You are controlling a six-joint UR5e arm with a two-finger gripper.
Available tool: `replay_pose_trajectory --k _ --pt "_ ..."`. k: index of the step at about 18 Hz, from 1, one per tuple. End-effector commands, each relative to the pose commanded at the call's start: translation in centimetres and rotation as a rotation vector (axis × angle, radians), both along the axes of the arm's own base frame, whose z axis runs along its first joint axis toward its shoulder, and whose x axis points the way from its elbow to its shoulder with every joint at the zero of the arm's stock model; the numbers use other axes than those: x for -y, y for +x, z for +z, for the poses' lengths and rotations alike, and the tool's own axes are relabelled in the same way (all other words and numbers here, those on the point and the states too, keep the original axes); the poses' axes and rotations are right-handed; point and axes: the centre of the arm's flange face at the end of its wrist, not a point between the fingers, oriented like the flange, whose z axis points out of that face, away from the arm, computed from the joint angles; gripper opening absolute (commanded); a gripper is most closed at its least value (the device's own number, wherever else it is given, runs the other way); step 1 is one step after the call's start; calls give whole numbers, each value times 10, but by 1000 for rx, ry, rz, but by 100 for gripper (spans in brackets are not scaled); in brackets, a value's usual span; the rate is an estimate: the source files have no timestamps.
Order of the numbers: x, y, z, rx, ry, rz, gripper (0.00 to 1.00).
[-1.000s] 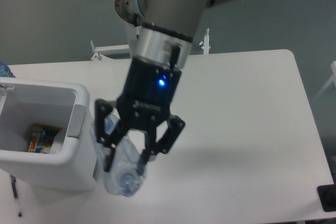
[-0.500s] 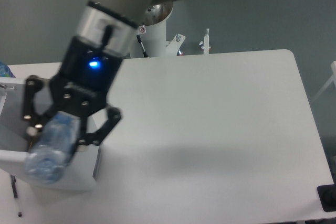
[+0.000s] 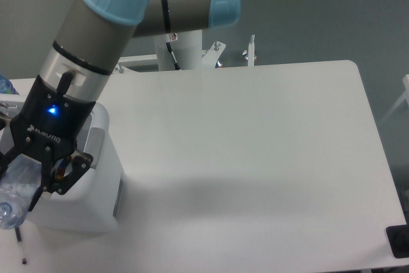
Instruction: Place the trash in the trash can
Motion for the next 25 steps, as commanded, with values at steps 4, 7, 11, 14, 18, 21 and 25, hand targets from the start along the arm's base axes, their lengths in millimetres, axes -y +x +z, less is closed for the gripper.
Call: replay_pose_trajectory --k 4,7,11,14,18,21,25 --pt "2 4 -10 -48 1 -49 92" --pt "7 7 -6 -69 9 -64 100" --pt "9 7 2 -79 18 -62 100" --pt "8 5 10 -89 33 -60 100" --pt "13 -18 13 -155 50 -48 100" --pt "26 -57 2 -220 -1 29 100" --pt "68 -138 -41 -323 -151 164 100"
